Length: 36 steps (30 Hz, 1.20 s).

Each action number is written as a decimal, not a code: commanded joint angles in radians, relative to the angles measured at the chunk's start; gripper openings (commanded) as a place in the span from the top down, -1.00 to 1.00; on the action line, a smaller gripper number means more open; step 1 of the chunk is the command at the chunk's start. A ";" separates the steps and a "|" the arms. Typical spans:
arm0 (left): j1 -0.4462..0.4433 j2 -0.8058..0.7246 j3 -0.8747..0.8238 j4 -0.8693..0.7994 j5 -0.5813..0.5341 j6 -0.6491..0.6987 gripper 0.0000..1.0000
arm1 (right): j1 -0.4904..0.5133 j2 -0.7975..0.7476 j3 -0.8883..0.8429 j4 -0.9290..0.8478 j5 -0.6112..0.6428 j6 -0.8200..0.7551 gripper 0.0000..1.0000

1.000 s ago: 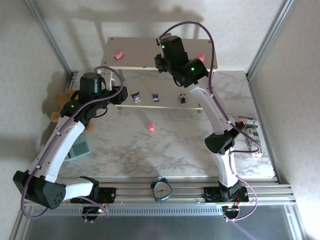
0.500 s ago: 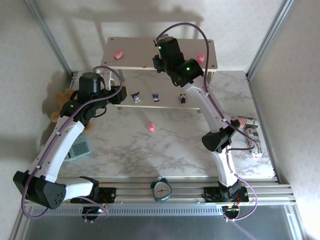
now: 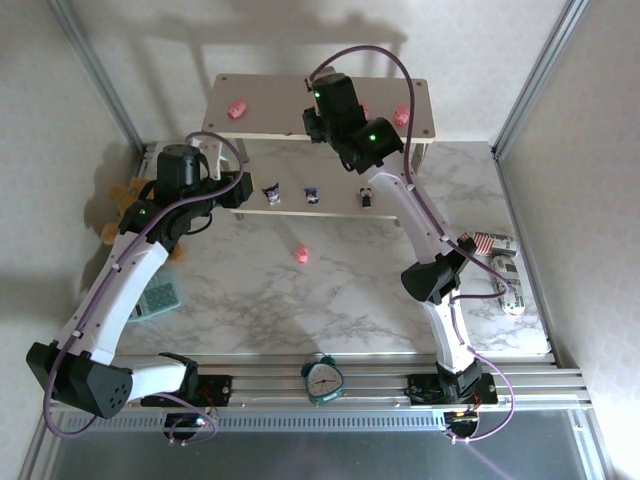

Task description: Place and organize the plastic toys onto the shelf

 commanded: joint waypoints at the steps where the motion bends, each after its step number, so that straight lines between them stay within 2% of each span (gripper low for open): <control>1: 0.013 -0.009 0.005 -0.011 0.014 0.019 0.12 | -0.010 0.029 0.025 0.013 0.012 0.000 0.26; 13: 0.026 -0.006 -0.005 -0.013 0.015 0.028 0.11 | -0.019 0.043 0.025 0.047 -0.004 0.014 0.18; 22: 0.034 -0.006 -0.002 -0.015 0.018 0.033 0.11 | -0.019 0.037 0.025 0.072 -0.020 0.026 -0.08; 27: 0.037 -0.009 -0.004 -0.015 0.016 0.033 0.05 | -0.018 0.027 0.024 0.094 -0.042 0.026 -0.32; 36: 0.036 -0.023 -0.032 -0.003 0.008 0.031 -0.02 | -0.018 -0.031 0.020 0.160 -0.129 0.033 -0.48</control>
